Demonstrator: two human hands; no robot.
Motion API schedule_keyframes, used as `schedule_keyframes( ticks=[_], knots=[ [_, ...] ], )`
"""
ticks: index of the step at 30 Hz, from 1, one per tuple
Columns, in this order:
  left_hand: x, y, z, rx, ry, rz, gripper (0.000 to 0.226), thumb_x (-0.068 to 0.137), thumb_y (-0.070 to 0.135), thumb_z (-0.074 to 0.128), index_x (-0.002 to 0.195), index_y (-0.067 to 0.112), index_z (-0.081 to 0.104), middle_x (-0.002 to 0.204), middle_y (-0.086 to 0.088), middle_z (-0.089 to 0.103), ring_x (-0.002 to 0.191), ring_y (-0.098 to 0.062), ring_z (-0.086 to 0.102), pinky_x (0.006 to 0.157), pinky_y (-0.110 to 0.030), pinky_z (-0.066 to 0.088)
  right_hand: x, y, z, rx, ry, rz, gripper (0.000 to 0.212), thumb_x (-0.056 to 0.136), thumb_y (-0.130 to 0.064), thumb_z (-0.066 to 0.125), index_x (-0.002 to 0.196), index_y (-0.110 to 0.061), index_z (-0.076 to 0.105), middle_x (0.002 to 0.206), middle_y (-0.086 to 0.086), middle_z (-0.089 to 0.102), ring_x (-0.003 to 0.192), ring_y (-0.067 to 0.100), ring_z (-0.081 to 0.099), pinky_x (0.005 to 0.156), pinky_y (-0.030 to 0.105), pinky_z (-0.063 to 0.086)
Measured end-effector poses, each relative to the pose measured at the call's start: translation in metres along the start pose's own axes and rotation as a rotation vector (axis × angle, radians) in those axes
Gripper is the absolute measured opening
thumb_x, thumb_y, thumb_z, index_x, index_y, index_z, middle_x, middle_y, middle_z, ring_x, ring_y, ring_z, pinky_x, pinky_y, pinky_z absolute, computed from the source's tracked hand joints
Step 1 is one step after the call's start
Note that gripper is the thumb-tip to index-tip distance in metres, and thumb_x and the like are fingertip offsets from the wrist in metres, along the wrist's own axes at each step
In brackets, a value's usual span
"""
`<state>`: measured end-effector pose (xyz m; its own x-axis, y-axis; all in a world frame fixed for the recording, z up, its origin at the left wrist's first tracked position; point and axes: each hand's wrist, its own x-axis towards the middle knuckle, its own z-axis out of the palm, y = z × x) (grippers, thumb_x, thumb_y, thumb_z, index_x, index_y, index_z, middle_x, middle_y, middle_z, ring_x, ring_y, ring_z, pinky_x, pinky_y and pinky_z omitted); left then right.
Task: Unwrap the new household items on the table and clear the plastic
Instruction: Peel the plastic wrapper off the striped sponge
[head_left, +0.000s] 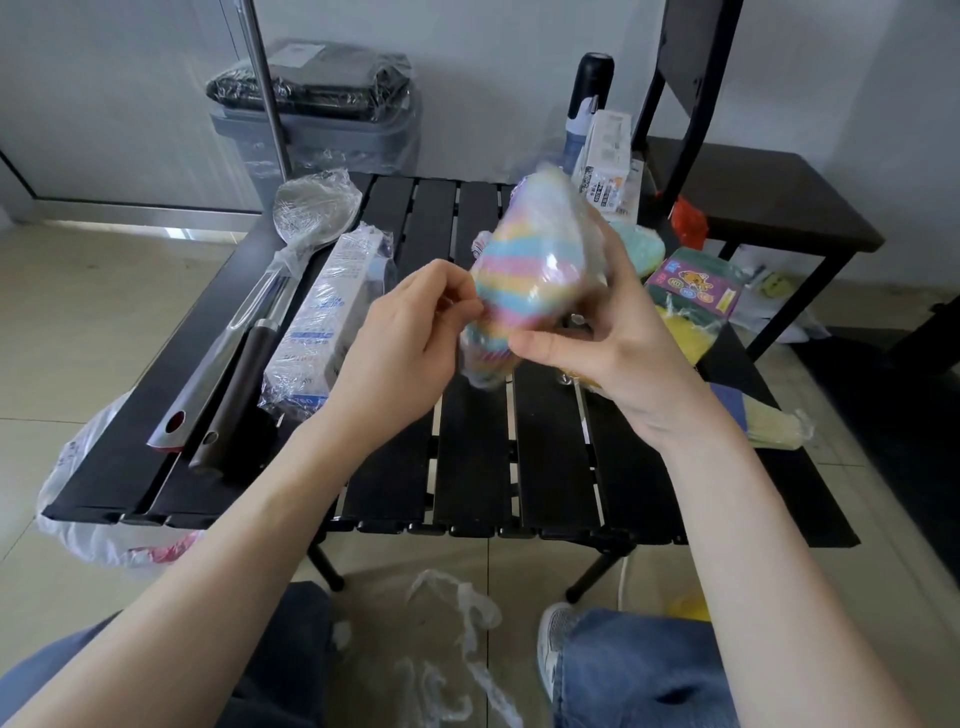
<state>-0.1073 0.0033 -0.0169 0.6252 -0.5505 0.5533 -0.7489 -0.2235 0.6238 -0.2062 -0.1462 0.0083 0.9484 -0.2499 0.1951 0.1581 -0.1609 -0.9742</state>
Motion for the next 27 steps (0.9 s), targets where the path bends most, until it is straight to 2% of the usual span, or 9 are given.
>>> schedule_keyframes(
  ticks=[3,5,7,11,13,16,19,23,27],
  knots=[
    [-0.001,0.006,-0.002,-0.026,-0.027,0.028,0.005,0.094,-0.001,0.050,0.091,-0.001,0.054,0.074,0.009,0.054,0.058,0.009,0.046,0.055,-0.007,0.032,0.001,0.006,0.001,0.034,0.023,0.039,0.099,0.071,-0.017,0.081,0.150,-0.035,0.023,0.137,0.003,0.054,0.119,0.012,0.058,0.100,0.043,0.049],
    [-0.002,0.010,-0.003,-0.058,-0.053,0.050,0.005,0.095,-0.001,0.050,0.092,-0.004,0.053,0.074,0.000,0.056,0.055,0.005,0.044,0.054,-0.007,0.031,0.001,0.007,0.001,0.118,-0.020,0.069,0.103,0.071,-0.013,0.080,0.151,-0.035,0.020,0.135,0.005,0.055,0.115,0.014,0.061,0.095,0.040,0.052],
    [-0.003,0.012,-0.004,-0.090,-0.060,0.045,0.006,0.095,0.000,0.049,0.090,-0.001,0.052,0.071,0.003,0.050,0.052,0.002,0.042,0.053,-0.008,0.031,0.001,0.009,0.000,0.185,-0.036,0.083,0.099,0.073,-0.009,0.076,0.151,-0.033,0.021,0.131,0.007,0.059,0.110,0.016,0.065,0.092,0.041,0.053],
    [-0.001,0.013,-0.003,-0.212,-0.040,-0.046,0.014,0.097,0.006,0.043,0.087,0.014,0.048,0.081,0.001,0.055,0.069,-0.006,0.051,0.062,-0.017,0.043,0.003,0.009,-0.004,0.256,-0.007,0.089,0.080,0.077,-0.012,0.066,0.147,-0.029,0.032,0.113,-0.002,0.069,0.105,0.016,0.067,0.082,0.033,0.056],
    [0.001,0.012,-0.003,-0.314,-0.030,-0.139,0.022,0.100,0.007,0.041,0.084,0.023,0.044,0.085,0.008,0.058,0.078,-0.007,0.057,0.067,-0.022,0.049,0.004,0.007,-0.005,0.296,0.009,0.113,0.070,0.078,-0.016,0.061,0.143,-0.027,0.038,0.112,-0.002,0.069,0.106,0.016,0.066,0.079,0.030,0.056],
    [0.002,0.013,-0.004,-0.376,-0.045,-0.184,0.021,0.100,0.007,0.040,0.086,0.023,0.043,0.085,0.012,0.062,0.082,-0.003,0.060,0.069,-0.021,0.050,0.003,0.005,-0.005,0.300,-0.008,0.153,0.055,0.081,-0.020,0.053,0.135,-0.026,0.047,0.125,0.002,0.062,0.114,0.016,0.062,0.088,0.033,0.055],
    [0.001,0.017,-0.002,-0.538,-0.049,-0.271,0.019,0.101,0.005,0.039,0.085,0.015,0.043,0.086,0.008,0.064,0.083,-0.002,0.062,0.072,-0.023,0.053,0.002,0.004,-0.002,0.346,-0.019,0.196,0.034,0.094,-0.017,0.044,0.126,-0.027,0.051,0.122,0.000,0.062,0.113,0.014,0.061,0.087,0.029,0.055],
    [0.001,0.018,-0.002,-0.797,-0.057,-0.396,0.015,0.098,0.008,0.047,0.084,0.015,0.050,0.074,0.009,0.063,0.073,-0.003,0.061,0.075,-0.022,0.052,0.000,0.002,0.004,0.482,-0.053,0.253,0.033,0.098,-0.019,0.032,0.124,-0.019,0.052,0.113,0.000,0.069,0.102,0.012,0.068,0.080,0.027,0.056],
    [-0.001,0.021,-0.002,-0.857,-0.106,-0.400,0.021,0.100,0.005,0.043,0.083,0.015,0.048,0.078,0.000,0.058,0.075,-0.008,0.058,0.074,-0.021,0.051,-0.001,0.001,0.007,0.503,-0.086,0.244,0.039,0.094,-0.031,0.040,0.128,-0.016,0.052,0.116,0.008,0.068,0.108,0.021,0.065,0.090,0.044,0.055]
  ],
)
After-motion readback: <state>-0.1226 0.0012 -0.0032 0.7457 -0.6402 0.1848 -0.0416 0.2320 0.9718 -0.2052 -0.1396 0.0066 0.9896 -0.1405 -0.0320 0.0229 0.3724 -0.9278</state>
